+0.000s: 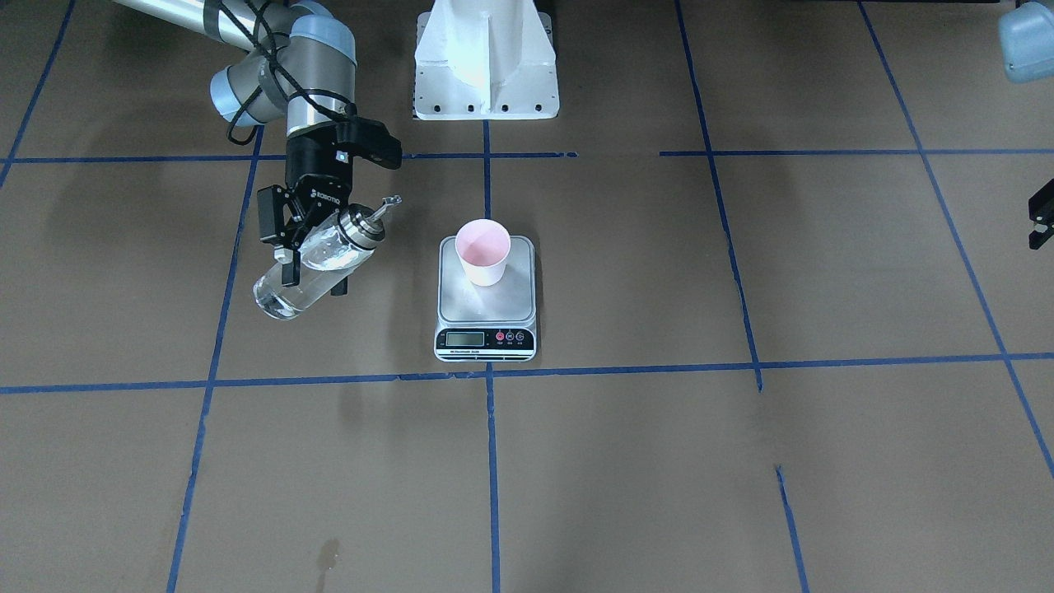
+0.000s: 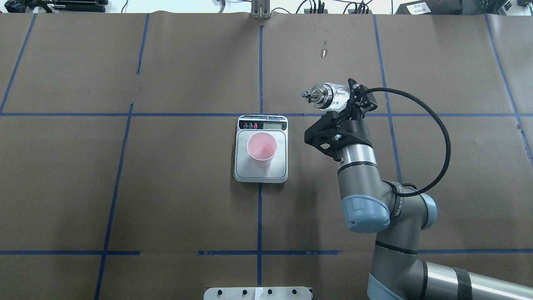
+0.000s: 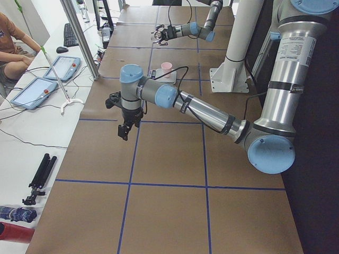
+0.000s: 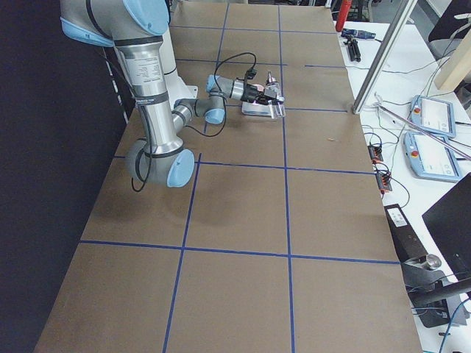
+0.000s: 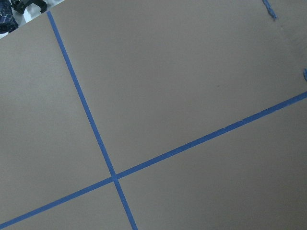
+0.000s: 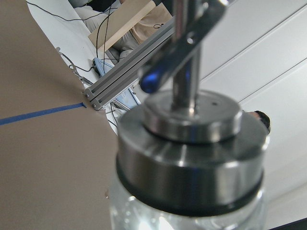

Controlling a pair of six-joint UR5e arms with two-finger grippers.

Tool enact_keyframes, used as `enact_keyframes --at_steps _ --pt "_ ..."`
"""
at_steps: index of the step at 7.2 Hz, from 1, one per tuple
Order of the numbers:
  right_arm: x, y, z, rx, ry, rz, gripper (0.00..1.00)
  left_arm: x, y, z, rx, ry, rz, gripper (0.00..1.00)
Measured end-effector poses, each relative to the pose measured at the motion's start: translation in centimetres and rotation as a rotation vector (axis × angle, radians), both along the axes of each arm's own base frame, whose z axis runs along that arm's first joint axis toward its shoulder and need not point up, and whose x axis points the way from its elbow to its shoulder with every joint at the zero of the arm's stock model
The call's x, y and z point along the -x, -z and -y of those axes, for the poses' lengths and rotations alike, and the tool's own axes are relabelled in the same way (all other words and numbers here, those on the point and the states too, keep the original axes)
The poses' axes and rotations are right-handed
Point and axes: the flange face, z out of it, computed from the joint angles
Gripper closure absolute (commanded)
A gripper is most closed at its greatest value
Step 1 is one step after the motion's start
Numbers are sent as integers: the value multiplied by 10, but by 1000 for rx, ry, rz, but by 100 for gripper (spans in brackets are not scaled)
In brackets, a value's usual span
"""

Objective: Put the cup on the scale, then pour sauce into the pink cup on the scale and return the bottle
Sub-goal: 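Tilt the bottle spout over the pink cup with the right gripper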

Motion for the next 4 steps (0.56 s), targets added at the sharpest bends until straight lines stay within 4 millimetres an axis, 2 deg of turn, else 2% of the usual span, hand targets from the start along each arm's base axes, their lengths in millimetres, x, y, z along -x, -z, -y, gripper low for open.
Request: enact_keyframes --at_steps 4 --pt "30 -7 -18 -38 -25 -173 100 0 -8 3 7 0 5 0"
